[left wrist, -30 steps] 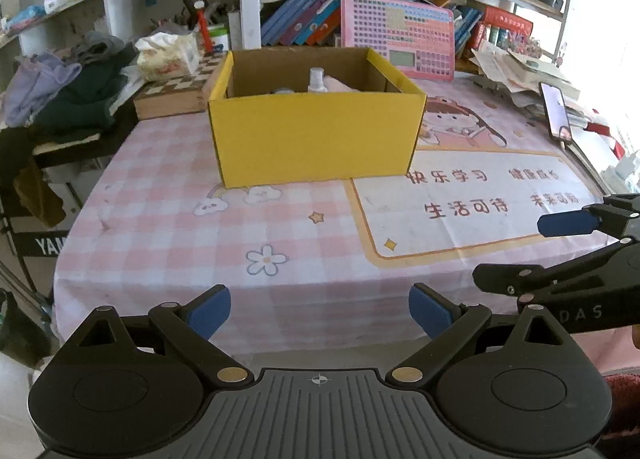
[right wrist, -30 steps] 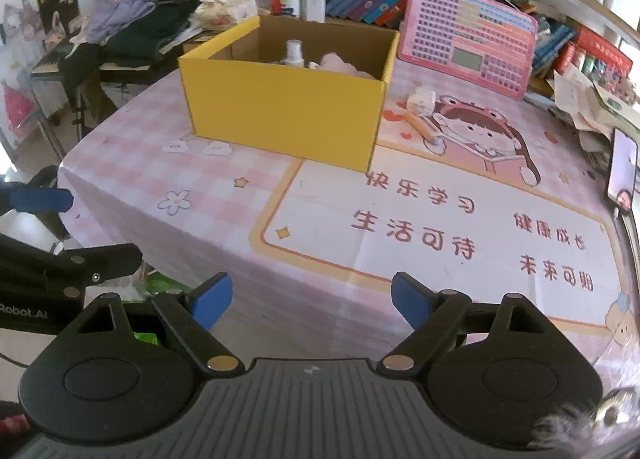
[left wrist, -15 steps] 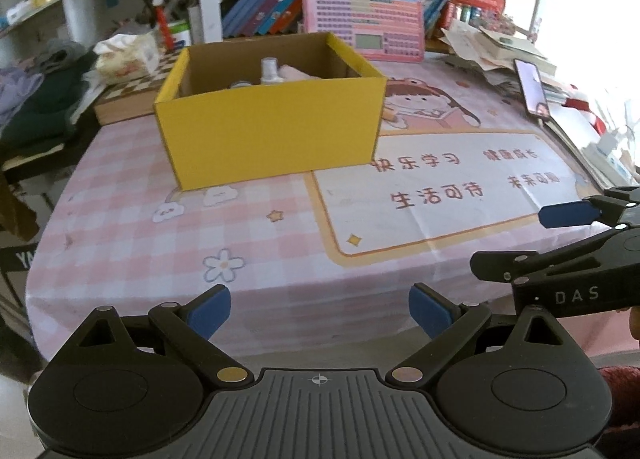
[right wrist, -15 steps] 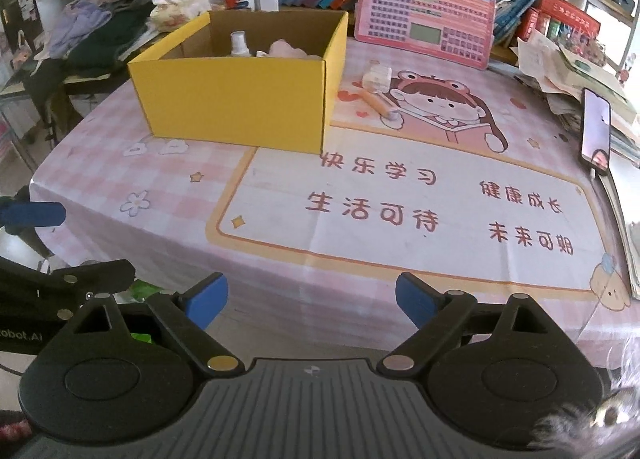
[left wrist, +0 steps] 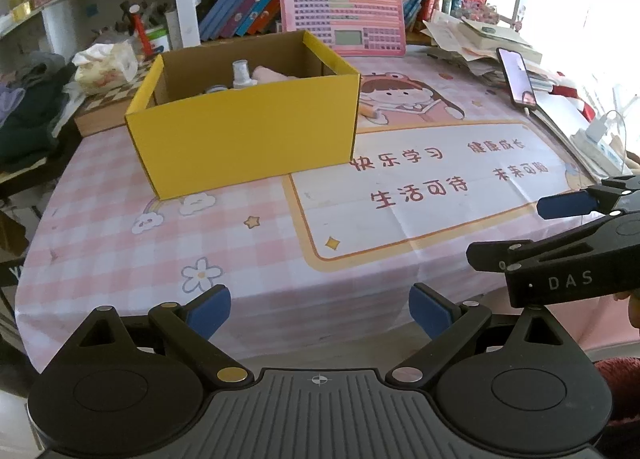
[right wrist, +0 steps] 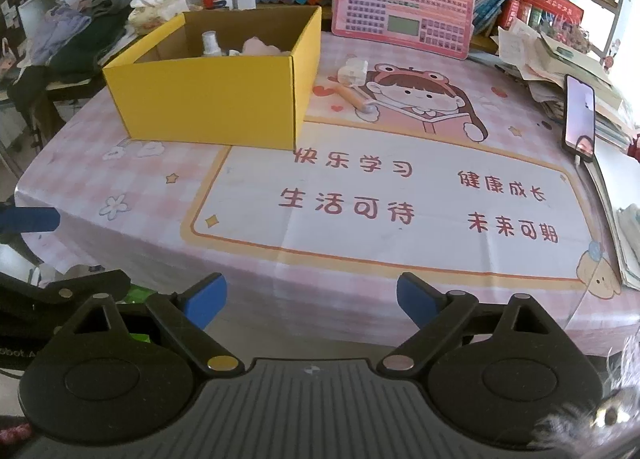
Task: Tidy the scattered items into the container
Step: 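Move left tool to pink stapler while right tool approaches white power adapter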
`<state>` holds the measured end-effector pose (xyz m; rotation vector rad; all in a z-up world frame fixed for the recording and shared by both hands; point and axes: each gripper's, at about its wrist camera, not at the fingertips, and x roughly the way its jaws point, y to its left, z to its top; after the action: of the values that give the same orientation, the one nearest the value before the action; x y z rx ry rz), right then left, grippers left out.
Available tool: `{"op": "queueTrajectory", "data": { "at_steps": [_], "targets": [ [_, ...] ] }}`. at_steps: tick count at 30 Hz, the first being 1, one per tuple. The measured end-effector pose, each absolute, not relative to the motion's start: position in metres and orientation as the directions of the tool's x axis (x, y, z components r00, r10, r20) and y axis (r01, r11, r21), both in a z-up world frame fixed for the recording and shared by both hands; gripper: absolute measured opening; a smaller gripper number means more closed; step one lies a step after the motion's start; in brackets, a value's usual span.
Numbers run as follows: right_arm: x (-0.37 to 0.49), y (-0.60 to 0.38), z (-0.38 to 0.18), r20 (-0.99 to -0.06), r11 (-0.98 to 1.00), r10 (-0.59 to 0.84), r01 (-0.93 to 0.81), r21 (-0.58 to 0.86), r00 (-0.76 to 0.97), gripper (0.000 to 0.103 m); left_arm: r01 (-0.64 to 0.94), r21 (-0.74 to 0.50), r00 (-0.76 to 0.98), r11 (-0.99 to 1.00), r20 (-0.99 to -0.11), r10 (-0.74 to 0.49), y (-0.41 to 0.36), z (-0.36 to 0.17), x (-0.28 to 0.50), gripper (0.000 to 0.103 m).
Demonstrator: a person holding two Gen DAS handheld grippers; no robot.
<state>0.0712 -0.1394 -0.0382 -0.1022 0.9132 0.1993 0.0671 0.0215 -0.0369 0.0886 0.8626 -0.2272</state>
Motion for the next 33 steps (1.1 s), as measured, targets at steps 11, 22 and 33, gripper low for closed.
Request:
{"op": "queueTrajectory", "data": {
  "at_steps": [11, 22, 33],
  "targets": [
    [0.075, -0.147, -0.036, -0.782, 0.981, 0.123, -0.195, 0.001, 0.611, 0.093, 0.259, -0.020, 0.614, 0.966, -0.769, -0.180, 0.015, -0.038, 0.076, 0.098],
    [0.085, -0.176, -0.033, -0.763, 0.994, 0.069, -0.108, -0.001, 0.643, 0.093, 0.357, -0.017, 0.615, 0.934, -0.749, -0.249, -0.015, -0.039, 0.094, 0.097],
    [0.119, -0.201, -0.030, -0.760, 0.994, 0.066, -0.107, -0.005, 0.647, 0.091, 0.430, -0.033, 0.607, 0.902, -0.729, -0.316, -0.042, -0.038, 0.128, 0.098]
  ]
}}
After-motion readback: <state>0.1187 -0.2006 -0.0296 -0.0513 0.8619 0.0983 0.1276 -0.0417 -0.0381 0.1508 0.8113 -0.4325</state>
